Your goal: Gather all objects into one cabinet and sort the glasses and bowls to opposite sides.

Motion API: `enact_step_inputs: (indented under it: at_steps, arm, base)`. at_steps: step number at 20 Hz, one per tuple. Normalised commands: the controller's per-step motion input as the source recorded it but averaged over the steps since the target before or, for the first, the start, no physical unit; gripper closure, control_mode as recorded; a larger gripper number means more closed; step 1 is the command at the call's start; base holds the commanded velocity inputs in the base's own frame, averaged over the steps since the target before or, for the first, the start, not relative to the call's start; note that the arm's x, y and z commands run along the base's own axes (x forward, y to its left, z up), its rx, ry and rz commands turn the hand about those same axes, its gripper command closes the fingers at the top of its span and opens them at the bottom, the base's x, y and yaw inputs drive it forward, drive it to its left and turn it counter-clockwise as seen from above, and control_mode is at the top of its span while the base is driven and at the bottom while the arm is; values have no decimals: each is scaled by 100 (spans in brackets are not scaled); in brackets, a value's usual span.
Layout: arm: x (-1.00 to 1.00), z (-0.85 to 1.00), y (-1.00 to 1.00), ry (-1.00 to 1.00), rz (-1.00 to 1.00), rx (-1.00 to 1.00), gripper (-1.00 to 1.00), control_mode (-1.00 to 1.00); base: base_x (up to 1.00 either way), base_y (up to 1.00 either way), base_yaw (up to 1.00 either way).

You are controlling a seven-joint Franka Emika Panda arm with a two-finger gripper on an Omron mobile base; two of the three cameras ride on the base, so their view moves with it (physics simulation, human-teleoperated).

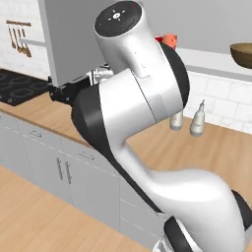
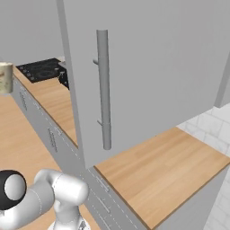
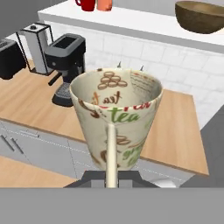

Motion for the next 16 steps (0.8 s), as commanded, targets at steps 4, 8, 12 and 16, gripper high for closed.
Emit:
enact_step_inputs:
  at_steps: [4,8,12,16]
  arm:
    - [20,53,-74,-18,5,-1,100,-100]
    - [0,61,-79,-21,6,0,100,-100]
    - [-21,50,-51,-25,3,0,100,-100]
    - [-2,15,-27,-19,0,-2,100,-100]
  base:
    - [0,0,0]
    - [0,0,0]
    - [0,0,0]
    - [0,0,0]
